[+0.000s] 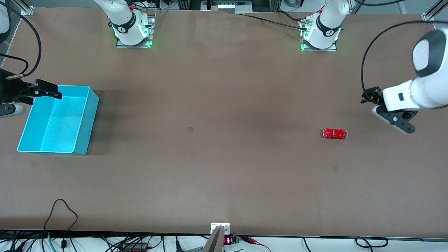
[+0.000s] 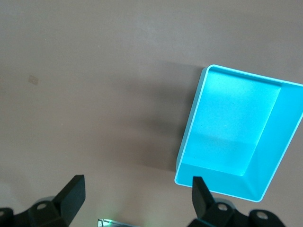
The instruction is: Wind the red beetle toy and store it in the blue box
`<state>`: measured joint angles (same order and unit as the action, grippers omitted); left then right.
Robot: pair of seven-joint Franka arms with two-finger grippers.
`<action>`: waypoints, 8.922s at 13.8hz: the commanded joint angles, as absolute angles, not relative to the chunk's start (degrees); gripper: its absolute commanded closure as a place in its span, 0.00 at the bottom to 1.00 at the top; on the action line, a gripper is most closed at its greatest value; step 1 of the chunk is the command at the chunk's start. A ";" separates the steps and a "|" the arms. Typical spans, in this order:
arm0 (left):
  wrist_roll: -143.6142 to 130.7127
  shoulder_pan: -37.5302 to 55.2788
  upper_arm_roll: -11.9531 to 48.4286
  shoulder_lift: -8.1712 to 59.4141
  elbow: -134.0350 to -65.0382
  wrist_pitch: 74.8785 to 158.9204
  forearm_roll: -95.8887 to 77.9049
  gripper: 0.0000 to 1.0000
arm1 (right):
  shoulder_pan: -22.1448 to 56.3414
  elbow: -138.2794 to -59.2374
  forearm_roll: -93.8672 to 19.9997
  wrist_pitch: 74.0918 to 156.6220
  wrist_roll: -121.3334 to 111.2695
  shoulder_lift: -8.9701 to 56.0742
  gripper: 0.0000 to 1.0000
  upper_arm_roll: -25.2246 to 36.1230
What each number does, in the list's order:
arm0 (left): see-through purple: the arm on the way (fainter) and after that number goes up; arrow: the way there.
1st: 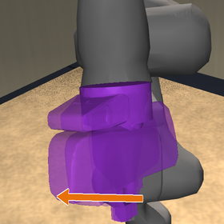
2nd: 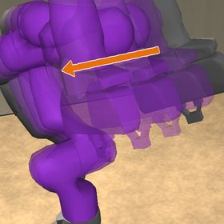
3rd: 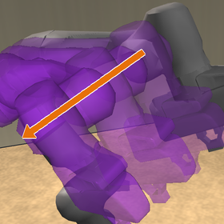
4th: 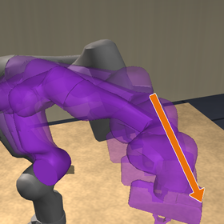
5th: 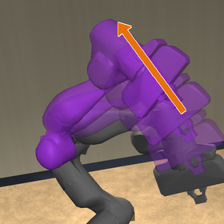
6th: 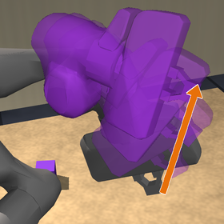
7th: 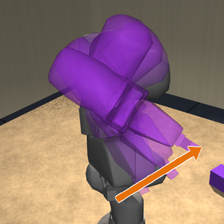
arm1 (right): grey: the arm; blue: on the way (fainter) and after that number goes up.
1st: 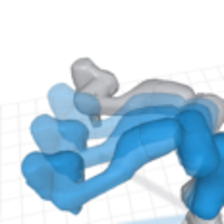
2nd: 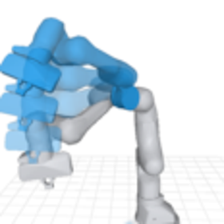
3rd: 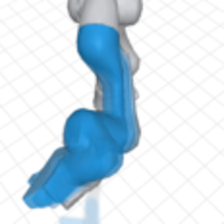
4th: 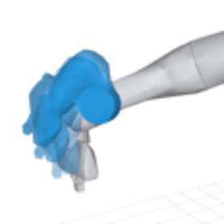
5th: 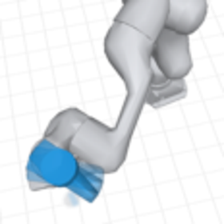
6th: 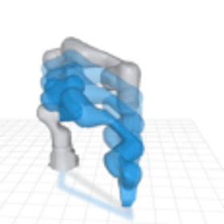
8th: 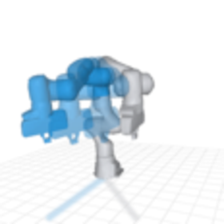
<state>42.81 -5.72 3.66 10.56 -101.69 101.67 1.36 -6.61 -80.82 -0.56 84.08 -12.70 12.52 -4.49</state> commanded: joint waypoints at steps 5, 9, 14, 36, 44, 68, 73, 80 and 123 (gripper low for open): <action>69.22 -6.95 4.39 15.91 -109.58 118.88 2.55 0.00 | -6.59 -81.47 -1.41 82.97 -13.27 16.96 0.00 -5.36; 76.54 -6.59 4.75 18.18 -115.66 130.58 5.17 0.00 | -6.59 -81.56 -1.32 82.62 -13.27 17.31 0.00 -5.36; 85.60 -7.21 4.75 21.18 -121.37 143.16 5.80 0.00 | -6.50 -82.00 -1.32 82.62 -12.31 17.31 0.00 -5.36; 85.78 -7.29 4.75 23.91 -126.39 151.79 5.71 0.74 | -6.77 -114.08 -0.70 105.65 -6.16 1.05 0.00 -5.19; 91.39 -13.35 4.66 26.80 -124.98 150.47 5.89 0.76 | -6.86 -114.52 -0.62 105.38 -4.48 1.14 0.00 -5.19; 80.47 -11.25 7.82 15.64 -111.45 128.49 -4.64 0.00 | -7.21 -114.08 -0.62 104.15 -5.80 1.76 0.00 -5.10; 58.06 -9.58 7.73 15.03 -109.69 136.22 -6.86 0.00 | -7.30 -114.08 -0.62 103.98 -5.80 1.85 0.00 -5.10; 19.30 -7.29 6.33 13.11 -108.72 135.71 -2.99 0.00 | -7.12 -113.99 -0.62 104.50 -13.69 2.20 0.00 -5.10; 0.79 2.02 -3.95 -0.88 -98.53 97.29 -2.81 0.00 | 0.35 -134.12 8.09 158.47 -78.31 20.65 0.00 -8.53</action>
